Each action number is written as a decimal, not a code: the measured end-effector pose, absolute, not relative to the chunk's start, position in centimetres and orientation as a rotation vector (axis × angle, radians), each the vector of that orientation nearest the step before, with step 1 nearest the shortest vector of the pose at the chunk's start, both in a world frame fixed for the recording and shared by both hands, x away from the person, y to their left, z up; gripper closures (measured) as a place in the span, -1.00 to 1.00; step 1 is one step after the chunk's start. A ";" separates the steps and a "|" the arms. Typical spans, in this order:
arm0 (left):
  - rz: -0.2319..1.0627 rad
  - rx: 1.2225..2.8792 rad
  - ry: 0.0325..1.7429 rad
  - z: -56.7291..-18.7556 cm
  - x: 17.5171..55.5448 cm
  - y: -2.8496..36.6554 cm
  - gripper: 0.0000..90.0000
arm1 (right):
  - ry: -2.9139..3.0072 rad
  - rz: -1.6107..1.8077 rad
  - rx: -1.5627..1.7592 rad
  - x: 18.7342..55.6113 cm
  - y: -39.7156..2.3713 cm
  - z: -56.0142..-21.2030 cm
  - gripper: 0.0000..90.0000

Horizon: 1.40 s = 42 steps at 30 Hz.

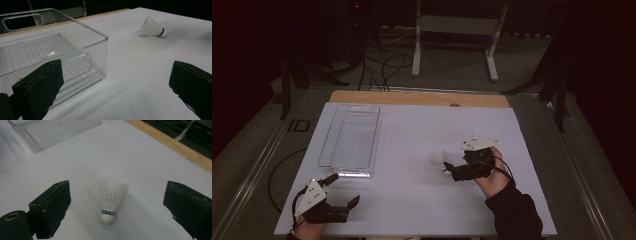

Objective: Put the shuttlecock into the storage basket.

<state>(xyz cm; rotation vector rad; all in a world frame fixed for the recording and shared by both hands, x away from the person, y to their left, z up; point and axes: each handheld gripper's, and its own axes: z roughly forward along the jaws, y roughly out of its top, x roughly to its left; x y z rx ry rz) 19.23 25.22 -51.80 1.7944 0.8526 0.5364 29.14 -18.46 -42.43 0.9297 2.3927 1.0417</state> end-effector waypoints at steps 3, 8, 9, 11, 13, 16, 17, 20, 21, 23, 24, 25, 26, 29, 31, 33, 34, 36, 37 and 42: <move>0.536 1.796 0.852 -51.8 19.2 25.2 -0.99 | 2.411 1.041 0.934 29.3 -18.2 -42.7 -0.84; 0.532 1.798 0.853 -51.8 19.2 25.2 -0.99 | 2.437 0.980 0.995 29.9 -17.6 -43.4 -0.83; 0.531 1.798 0.854 -51.8 19.2 25.2 -0.99 | 2.437 0.980 0.995 29.9 -17.6 -43.4 -0.83; 0.531 1.796 0.853 -51.8 19.2 25.2 -0.99 | 2.449 0.963 1.028 30.1 -17.4 -43.7 -0.83; 0.530 1.795 0.854 -51.8 19.2 25.2 -0.99 | 2.458 0.939 1.040 30.3 -17.3 -43.9 -0.83; 0.529 1.795 0.854 -51.8 19.2 25.2 -0.99 | 2.474 0.910 1.064 30.7 -17.1 -44.3 -0.83; 0.529 1.795 0.854 -51.8 19.2 25.2 -0.99 | 2.474 0.910 1.064 30.7 -17.1 -44.3 -0.83; 0.527 1.797 0.853 -51.8 19.2 25.2 -0.99 | 2.493 0.869 1.106 31.1 -16.9 -44.9 -0.83; 0.527 1.797 0.853 -51.8 19.2 25.2 -0.99 | 2.502 0.861 1.118 31.2 -16.9 -45.0 -0.83; 0.527 1.797 0.854 -51.8 19.2 25.2 -0.99 | 2.503 0.857 1.130 31.3 -16.9 -45.1 -0.83; 0.527 1.797 0.854 -51.8 19.3 25.2 -0.99 | 2.507 0.850 1.134 31.4 -16.9 -45.2 -0.83; 0.526 1.798 0.854 -51.8 19.3 25.2 -0.99 | 2.512 0.845 1.138 31.4 -16.8 -45.3 -0.83; 0.529 1.799 0.854 -51.8 19.3 25.2 -0.99 | 2.524 0.834 1.139 31.5 -16.7 -45.5 -0.83; 0.528 1.798 0.854 -51.8 19.3 25.2 -0.99 | 2.541 0.819 1.142 31.6 -16.6 -45.7 -0.83; 0.527 1.798 0.854 -51.8 19.3 25.2 -0.99 | 2.550 0.798 1.146 31.7 -16.4 -45.9 -0.83; 0.527 1.799 0.853 -51.8 19.3 25.2 -0.99 | 2.559 0.789 1.164 31.8 -16.4 -46.0 -0.83; 0.527 1.799 0.853 -51.8 19.3 25.2 -0.99 | 2.561 0.788 1.167 31.8 -16.4 -46.1 -0.83; 0.527 1.799 0.853 -51.9 19.3 25.2 -0.99 | 2.576 0.769 1.184 32.0 -16.2 -46.3 -0.83; 0.527 1.798 0.853 -51.8 19.3 25.2 -0.99 | 2.584 0.759 1.187 32.1 -16.2 -46.4 -0.83; 0.524 1.800 0.853 -51.9 19.3 25.2 -0.99 | 2.610 0.716 1.211 32.4 -16.0 -46.8 -0.82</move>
